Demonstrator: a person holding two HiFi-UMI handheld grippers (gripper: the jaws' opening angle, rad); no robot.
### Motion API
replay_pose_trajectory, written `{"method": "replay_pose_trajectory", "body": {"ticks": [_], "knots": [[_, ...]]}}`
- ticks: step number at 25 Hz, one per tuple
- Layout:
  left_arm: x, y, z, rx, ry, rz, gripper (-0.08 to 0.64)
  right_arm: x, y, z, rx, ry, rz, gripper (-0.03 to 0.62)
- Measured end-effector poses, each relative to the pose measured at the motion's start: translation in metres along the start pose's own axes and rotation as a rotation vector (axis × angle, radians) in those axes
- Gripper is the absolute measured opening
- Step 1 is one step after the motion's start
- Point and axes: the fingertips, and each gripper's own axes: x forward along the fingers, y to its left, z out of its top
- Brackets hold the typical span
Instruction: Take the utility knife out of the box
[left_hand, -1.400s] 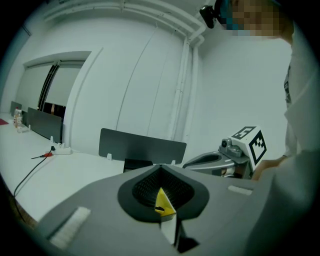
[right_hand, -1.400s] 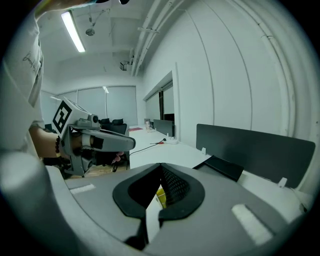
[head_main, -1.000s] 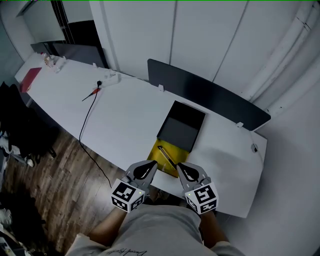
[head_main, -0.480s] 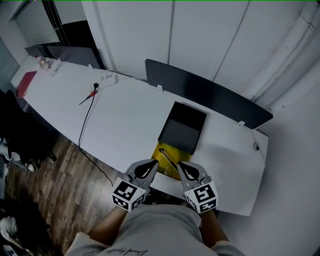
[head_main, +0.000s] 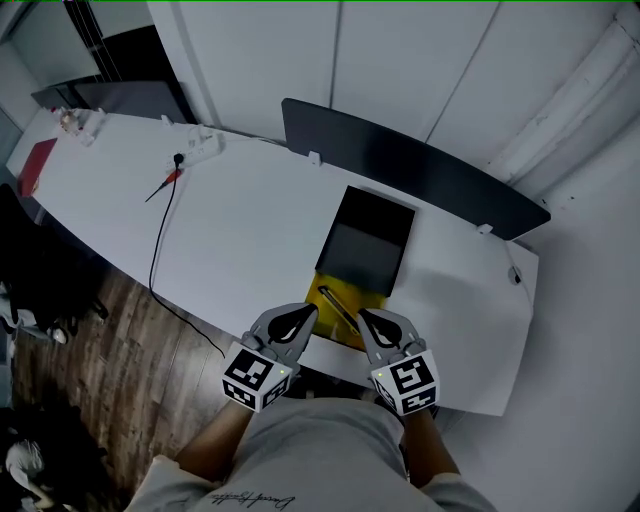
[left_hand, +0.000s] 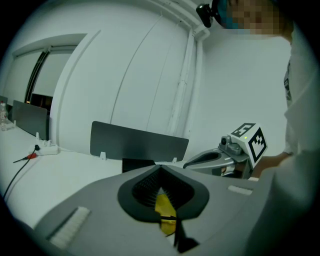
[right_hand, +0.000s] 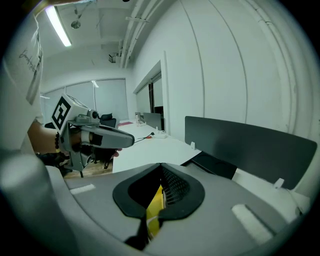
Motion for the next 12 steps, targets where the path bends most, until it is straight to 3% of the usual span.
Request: {"method": "replay_pose_trajectory", "body": {"ticks": [12], "knots": [[0.011,0.01,-0.018,-0.014,0.055,-0.031,0.002,0.016,-0.01,-0.018,0.016,0.061,-0.015,0.015]]}}
